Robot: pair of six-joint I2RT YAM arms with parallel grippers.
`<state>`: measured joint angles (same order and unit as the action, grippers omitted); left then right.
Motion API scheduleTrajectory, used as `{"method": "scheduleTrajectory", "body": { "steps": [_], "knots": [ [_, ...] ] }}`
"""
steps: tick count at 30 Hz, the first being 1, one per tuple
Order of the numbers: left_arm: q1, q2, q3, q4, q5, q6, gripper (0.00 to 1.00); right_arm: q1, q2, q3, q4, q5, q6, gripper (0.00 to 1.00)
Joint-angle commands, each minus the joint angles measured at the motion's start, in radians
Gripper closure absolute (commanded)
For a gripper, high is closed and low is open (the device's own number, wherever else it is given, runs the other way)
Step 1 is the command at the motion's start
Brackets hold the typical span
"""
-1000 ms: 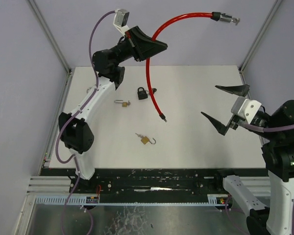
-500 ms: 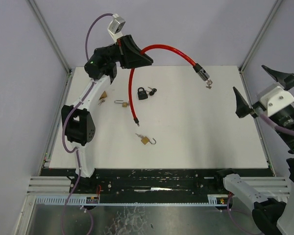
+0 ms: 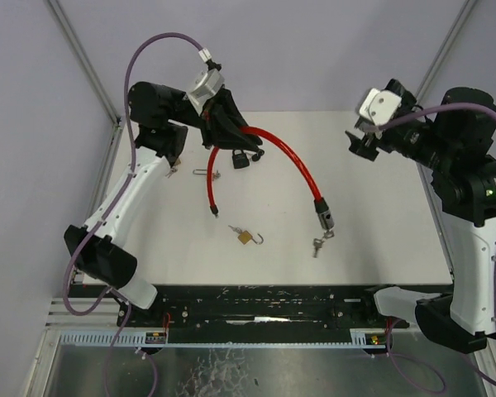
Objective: Lock with the key
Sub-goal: Pick up the lock from the center of the board.
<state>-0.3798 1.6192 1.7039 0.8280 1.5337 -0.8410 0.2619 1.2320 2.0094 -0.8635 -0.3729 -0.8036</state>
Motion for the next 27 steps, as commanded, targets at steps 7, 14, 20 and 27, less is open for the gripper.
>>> {"method": "scheduleTrajectory", "body": {
  "steps": [7,14,20,27],
  "knots": [
    [0.021,0.039,-0.014,-0.276,0.132,0.411,1.00,0.008,-0.248,-0.351,-0.024,-0.546,-0.362,0.15],
    [-0.009,0.104,-0.014,-0.211,0.132,0.351,1.00,0.007,-0.206,-0.385,0.071,-0.704,-0.392,0.13],
    [-0.007,0.076,-0.115,0.104,0.092,0.201,1.00,0.006,-0.207,-0.379,0.240,-0.556,0.101,0.12],
    [0.009,0.031,-0.215,0.315,-0.057,0.229,1.00,0.006,-0.212,-0.412,0.202,-0.403,0.310,0.14]
  ]
}}
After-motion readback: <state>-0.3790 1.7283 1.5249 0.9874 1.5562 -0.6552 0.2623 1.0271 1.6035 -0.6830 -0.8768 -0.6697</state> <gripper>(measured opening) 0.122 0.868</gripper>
